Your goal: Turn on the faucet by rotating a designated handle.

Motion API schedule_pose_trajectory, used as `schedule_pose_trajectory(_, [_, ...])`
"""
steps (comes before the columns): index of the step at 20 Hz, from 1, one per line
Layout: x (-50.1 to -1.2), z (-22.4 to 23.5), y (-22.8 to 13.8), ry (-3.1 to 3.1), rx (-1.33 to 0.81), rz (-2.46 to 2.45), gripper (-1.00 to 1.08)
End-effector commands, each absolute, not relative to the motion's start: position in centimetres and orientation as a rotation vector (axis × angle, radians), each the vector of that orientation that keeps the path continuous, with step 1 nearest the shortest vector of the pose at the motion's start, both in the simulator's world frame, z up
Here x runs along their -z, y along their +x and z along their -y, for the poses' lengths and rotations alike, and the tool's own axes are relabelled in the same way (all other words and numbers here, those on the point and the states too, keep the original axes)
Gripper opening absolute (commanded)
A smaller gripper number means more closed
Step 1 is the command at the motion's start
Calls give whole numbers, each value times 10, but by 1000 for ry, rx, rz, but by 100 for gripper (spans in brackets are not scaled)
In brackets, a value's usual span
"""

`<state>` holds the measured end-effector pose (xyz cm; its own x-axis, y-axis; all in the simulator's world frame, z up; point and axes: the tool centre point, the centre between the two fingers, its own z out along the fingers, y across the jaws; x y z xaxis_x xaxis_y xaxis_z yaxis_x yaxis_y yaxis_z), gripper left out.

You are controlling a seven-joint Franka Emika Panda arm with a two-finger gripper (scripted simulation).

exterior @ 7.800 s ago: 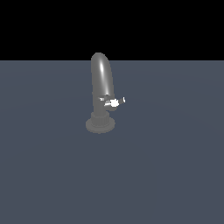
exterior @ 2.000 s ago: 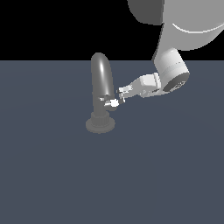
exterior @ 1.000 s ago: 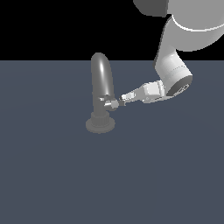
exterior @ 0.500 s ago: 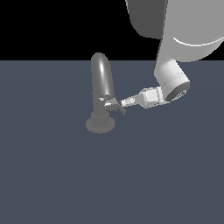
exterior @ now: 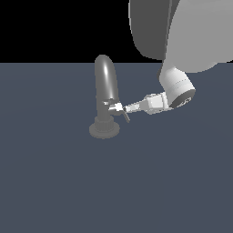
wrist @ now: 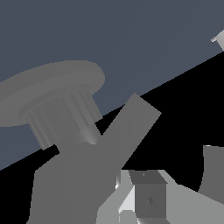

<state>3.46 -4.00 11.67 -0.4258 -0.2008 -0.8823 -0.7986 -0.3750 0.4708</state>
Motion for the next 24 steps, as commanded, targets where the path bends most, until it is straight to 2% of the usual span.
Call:
schedule_pose_trajectory(1, [-94, 39, 37, -1323, -1843, -1449, -100])
schedule_pose_trajectory(24, [-52, 35, 46, -1294, -1864, -1476, -100])
